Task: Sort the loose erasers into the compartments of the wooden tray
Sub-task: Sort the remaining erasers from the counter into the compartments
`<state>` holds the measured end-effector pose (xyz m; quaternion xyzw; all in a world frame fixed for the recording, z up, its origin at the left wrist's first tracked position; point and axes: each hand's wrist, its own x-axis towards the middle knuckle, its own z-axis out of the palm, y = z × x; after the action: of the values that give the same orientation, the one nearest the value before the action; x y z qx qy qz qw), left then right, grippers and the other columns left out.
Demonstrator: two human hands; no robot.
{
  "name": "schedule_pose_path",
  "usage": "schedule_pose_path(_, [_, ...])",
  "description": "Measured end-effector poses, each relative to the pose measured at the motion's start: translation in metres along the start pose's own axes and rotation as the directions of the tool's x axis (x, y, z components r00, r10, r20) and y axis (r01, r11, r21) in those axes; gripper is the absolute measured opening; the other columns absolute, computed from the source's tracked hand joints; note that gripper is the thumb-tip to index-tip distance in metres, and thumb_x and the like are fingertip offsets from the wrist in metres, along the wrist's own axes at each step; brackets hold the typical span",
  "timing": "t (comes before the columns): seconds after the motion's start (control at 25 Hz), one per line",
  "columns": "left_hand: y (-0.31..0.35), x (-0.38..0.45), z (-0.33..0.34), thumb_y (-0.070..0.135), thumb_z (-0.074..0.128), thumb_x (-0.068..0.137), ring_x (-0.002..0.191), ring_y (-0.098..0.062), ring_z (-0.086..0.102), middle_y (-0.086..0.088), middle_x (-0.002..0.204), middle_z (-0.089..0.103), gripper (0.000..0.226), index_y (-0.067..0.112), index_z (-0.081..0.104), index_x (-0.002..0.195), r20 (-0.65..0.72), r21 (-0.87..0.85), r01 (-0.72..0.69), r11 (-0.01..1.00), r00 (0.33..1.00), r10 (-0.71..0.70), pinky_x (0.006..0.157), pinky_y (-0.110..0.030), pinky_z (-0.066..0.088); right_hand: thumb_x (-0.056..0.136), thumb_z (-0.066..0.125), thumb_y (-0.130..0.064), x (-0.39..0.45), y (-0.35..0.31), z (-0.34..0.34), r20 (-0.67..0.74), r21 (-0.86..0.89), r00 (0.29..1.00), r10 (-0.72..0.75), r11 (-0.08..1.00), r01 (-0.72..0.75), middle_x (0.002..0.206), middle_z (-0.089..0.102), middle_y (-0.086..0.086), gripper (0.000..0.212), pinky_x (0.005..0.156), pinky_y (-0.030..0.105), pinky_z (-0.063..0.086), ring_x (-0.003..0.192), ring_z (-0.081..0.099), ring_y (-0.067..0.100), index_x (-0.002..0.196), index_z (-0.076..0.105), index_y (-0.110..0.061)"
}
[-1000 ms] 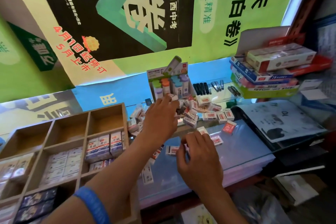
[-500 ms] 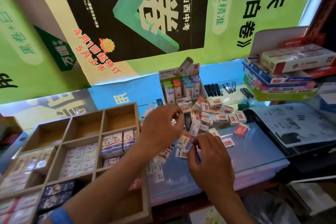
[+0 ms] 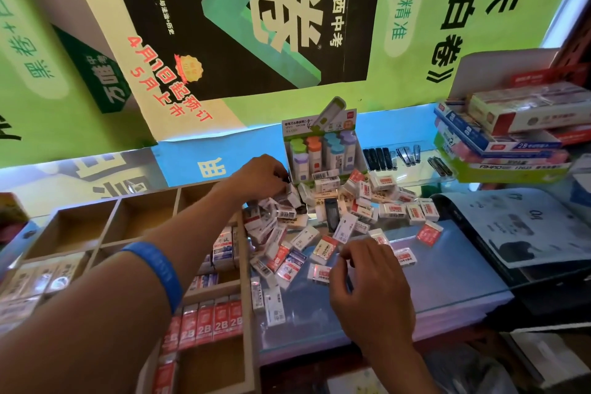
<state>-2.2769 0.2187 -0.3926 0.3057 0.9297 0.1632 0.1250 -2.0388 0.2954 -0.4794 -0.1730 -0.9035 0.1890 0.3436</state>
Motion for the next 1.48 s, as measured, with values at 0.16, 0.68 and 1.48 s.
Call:
schedule_pose_path(0.16, [-0.002, 0.002, -0.004, 0.017, 0.071, 0.085, 0.079, -0.023, 0.068, -0.013, 0.111, 0.070, 0.038, 0.004, 0.066, 0.120, 0.080, 0.038, 0.042, 0.998, 0.996, -0.045, 0.069, -0.028, 0.051, 0.086, 0.043, -0.028, 0.000, 0.000, -0.001, -0.019, -0.003, 1.000, 0.001, 1.000, -0.002, 0.080, 0.055, -0.005, 0.015, 0.060, 0.025, 0.045, 0.072, 0.046, 0.011, 0.085, 0.055, -0.020])
schedule_pose_path(0.68, [0.013, -0.040, -0.012, 0.015, 0.043, 0.102, 0.064, -0.015, 0.064, -0.001, 0.085, 0.066, 0.019, 0.026, 0.057, 0.106, -0.155, -0.251, -0.158, 0.955, 0.980, 0.121, 0.060, -0.029, 0.048, 0.086, 0.047, -0.025, 0.000, 0.000, -0.001, -0.010, -0.010, 1.000, 0.008, 1.000, -0.008, 0.081, 0.055, -0.005, 0.010, 0.061, 0.027, 0.044, 0.073, 0.047, 0.014, 0.086, 0.055, -0.020])
schedule_pose_path(1.48, [0.037, -0.039, 0.014, 0.050, 0.083, 0.069, 0.093, -0.018, 0.060, 0.000, 0.105, 0.063, 0.050, 0.018, 0.068, 0.105, 0.073, 0.067, 0.042, 0.997, 0.996, -0.047, 0.075, -0.032, 0.049, 0.087, 0.040, -0.031, 0.000, -0.001, -0.002, 0.015, -0.019, 0.999, 0.038, 0.999, -0.038, 0.080, 0.055, -0.006, 0.019, 0.060, 0.028, 0.046, 0.071, 0.048, 0.012, 0.087, 0.056, -0.021])
